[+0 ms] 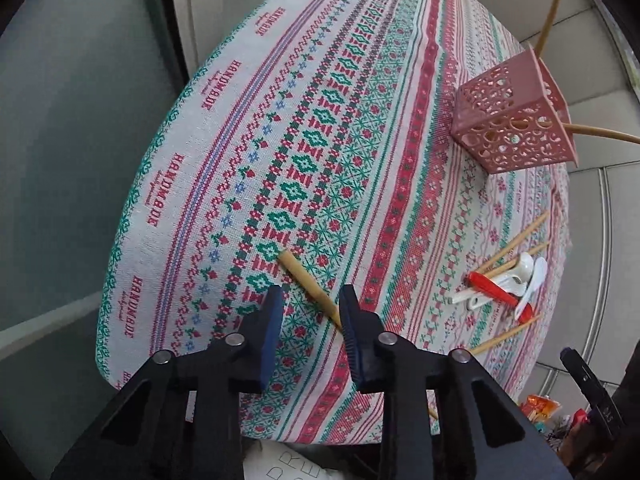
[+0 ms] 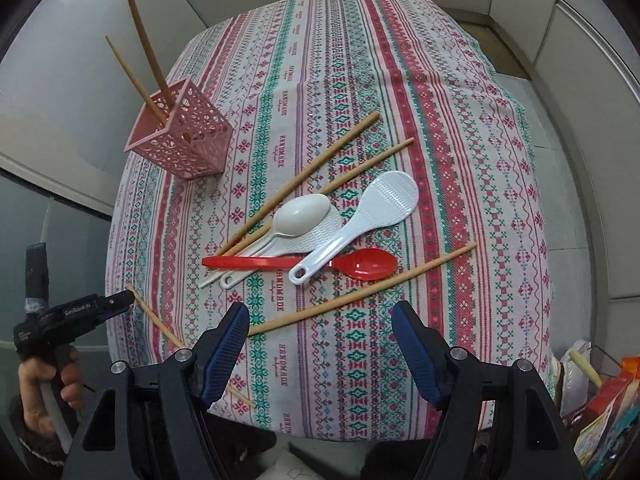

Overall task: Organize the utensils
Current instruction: 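Grasp another wooden chopstick from the table with the left tool, then lift the chopstick upright with the left tool while the right tool grasps and lifts a chopstick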

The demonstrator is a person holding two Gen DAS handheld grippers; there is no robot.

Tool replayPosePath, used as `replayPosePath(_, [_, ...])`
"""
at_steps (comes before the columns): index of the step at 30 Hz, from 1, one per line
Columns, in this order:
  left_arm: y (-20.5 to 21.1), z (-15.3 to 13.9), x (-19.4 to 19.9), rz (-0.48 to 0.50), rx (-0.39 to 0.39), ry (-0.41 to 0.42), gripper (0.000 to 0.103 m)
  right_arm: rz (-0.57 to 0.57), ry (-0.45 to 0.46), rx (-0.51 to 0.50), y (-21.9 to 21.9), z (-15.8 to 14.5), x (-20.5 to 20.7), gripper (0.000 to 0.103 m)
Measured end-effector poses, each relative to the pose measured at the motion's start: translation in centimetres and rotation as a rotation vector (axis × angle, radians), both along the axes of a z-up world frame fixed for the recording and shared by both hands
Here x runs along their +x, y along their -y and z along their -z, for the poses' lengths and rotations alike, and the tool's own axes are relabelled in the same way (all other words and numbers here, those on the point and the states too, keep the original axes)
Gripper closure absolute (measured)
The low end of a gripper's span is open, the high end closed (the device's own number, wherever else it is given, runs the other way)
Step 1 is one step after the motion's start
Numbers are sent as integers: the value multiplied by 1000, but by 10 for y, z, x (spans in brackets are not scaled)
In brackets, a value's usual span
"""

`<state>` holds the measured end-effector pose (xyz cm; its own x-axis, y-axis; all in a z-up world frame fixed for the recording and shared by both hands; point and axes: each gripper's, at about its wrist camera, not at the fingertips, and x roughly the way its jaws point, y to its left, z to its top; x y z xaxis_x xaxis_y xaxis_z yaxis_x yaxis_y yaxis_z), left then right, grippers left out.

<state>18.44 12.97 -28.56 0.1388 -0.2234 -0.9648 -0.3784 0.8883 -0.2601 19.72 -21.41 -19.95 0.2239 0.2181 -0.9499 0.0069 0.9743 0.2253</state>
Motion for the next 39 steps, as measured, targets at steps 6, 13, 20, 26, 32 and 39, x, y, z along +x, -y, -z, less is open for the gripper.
replayPosePath(6, [5, 9, 8, -40, 53, -6, 83, 48, -10, 2, 24, 2, -2, 28])
replayPosePath(13, [20, 7, 22, -5, 140, 25, 90, 135, -31, 28, 58, 8, -3, 26])
replayPosePath(20, [53, -18, 34, 82, 170, 124, 96, 221, -67, 37, 86, 19, -1, 26])
replayPosePath(26, [78, -51, 33, 146, 166, 238, 96, 296, -106, 50, 103, 36, 7, 26])
replayPosePath(32, [74, -91, 18, 206, 171, 365, 96, 385, -150, 53, 111, 59, 17, 43])
replayPosePath(39, [83, -111, 5, 246, 157, 433, 96, 478, -161, 74, 107, 79, 29, 58])
